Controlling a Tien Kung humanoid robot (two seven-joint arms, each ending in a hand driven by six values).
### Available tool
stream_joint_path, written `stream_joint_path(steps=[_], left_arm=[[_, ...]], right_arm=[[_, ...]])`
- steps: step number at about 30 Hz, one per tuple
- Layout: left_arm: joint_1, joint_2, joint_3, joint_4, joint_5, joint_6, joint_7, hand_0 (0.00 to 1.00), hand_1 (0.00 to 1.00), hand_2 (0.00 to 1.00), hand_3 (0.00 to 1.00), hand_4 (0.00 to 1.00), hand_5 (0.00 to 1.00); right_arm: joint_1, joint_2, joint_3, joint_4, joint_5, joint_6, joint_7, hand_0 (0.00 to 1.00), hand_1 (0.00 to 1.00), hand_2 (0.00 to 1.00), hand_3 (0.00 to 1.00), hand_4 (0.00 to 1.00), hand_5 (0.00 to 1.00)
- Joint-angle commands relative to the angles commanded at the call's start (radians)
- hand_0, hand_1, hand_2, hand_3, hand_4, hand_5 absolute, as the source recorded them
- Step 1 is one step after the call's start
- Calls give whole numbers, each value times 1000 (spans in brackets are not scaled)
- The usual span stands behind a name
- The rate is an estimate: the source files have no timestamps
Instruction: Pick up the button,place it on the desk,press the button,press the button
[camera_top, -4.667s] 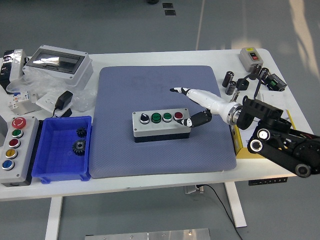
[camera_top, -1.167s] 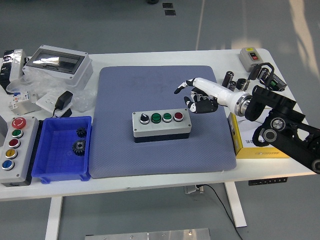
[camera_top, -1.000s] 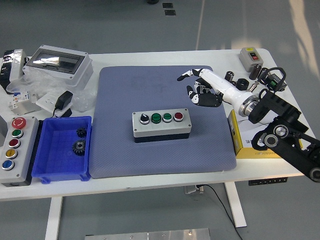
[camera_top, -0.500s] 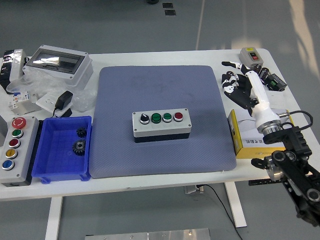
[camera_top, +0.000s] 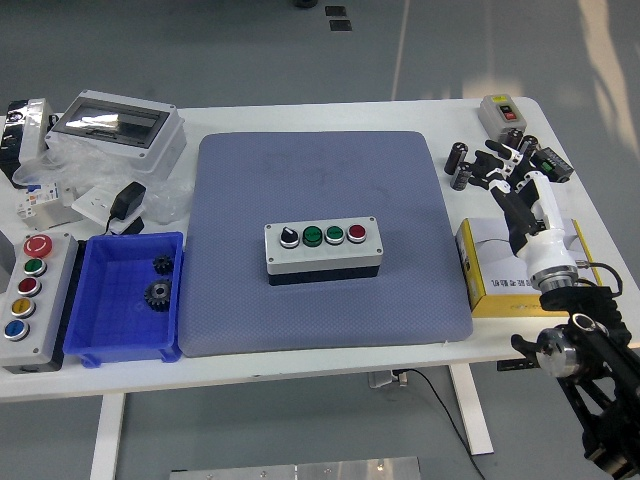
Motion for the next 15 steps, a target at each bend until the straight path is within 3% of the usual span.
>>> stream_joint_path(steps=[4, 5, 15], left_arm=[[-3, 0, 2, 0, -6, 1, -2, 610, 585, 545, 604, 597, 282], [-4, 0, 3, 0, -7, 1, -2, 610, 586, 546, 604, 599, 285], [-11, 0, 6, 0, -13, 1, -5, 610, 585, 546, 604, 606, 292]], right_arm=[[-1, 1, 2, 1, 6, 9, 0, 754, 730, 762, 754, 797, 720], [-1, 1, 2, 1, 7, 10, 0, 834, 777, 798, 796, 902, 998], [-7, 3, -3, 8, 9, 18, -4, 889, 804, 817, 808, 916, 998]])
